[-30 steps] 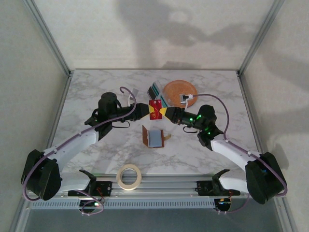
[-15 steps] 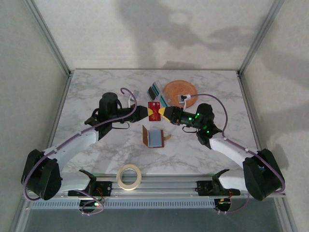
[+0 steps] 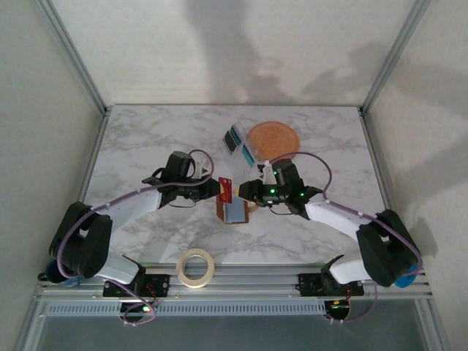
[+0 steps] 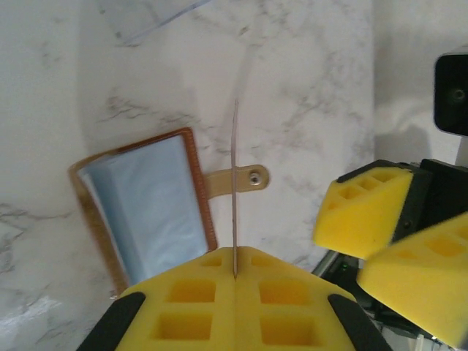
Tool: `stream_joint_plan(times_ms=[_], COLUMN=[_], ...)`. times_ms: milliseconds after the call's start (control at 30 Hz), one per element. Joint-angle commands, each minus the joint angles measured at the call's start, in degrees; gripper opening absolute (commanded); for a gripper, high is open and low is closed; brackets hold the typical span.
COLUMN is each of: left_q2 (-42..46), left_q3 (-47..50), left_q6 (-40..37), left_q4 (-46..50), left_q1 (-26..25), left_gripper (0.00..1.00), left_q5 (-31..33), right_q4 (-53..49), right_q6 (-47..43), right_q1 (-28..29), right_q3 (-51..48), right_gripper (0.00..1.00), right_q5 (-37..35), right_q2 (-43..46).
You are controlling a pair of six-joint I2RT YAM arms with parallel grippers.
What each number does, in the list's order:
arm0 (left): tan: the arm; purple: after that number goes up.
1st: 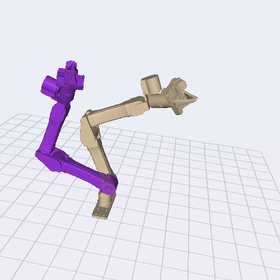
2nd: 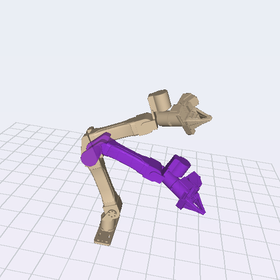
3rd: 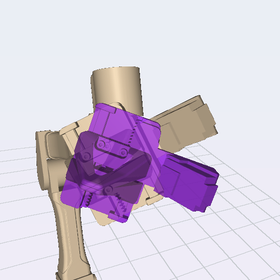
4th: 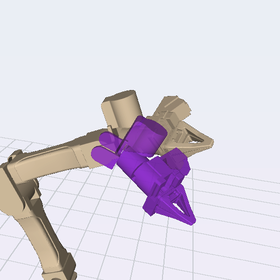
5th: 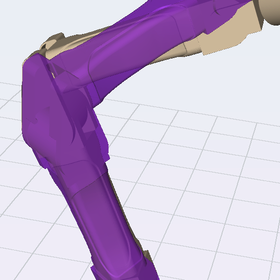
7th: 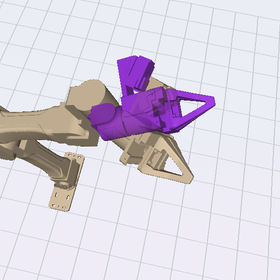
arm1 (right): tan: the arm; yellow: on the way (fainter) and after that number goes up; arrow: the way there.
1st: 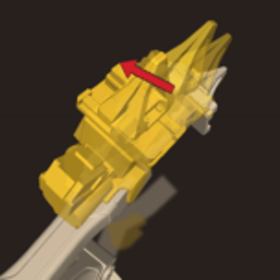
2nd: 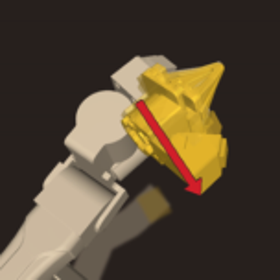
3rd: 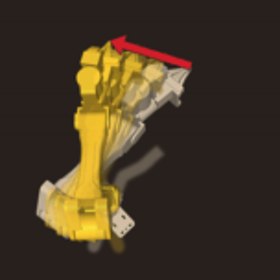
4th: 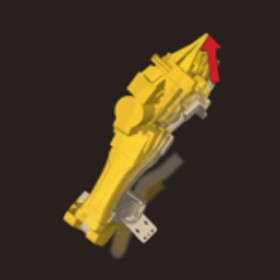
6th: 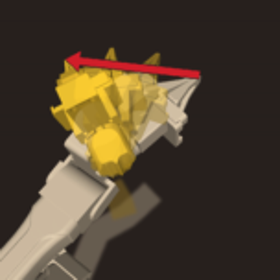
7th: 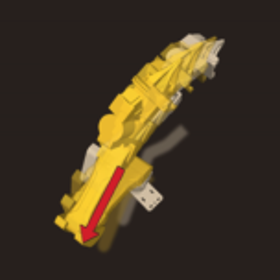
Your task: Put the credit cards into the card holder
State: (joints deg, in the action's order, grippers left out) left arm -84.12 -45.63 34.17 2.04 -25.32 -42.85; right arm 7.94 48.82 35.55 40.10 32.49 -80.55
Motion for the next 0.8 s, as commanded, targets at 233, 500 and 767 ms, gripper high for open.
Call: stream_joint_plan(times_ms=[233, 500, 767], left_q2=[-3.3, -6.5, -7.8], left_q3=[2.1, 2.4, 1.7], left_q6=[-4.7, -7.5, -9.0], left_q4=[2.6, 4.0, 5.4], left_q1=[1.0, 1.1, 1.6], left_gripper=[0.0, 0.0, 0.0], left_q5=[3.3, 3.3, 5.2], right_q4=[0.8, 2.9, 3.2], right_q6=[-0.1, -0.5, -1.2], right_q1=[0.2, 0.8, 0.9], right_q3=[-0.9, -1.5, -2.9], right_gripper=[0.33, 0.26, 0.24], right_q5=[-2.0, -2.3, -3.7], right_q2=[-7.5, -13.2, -15.7])
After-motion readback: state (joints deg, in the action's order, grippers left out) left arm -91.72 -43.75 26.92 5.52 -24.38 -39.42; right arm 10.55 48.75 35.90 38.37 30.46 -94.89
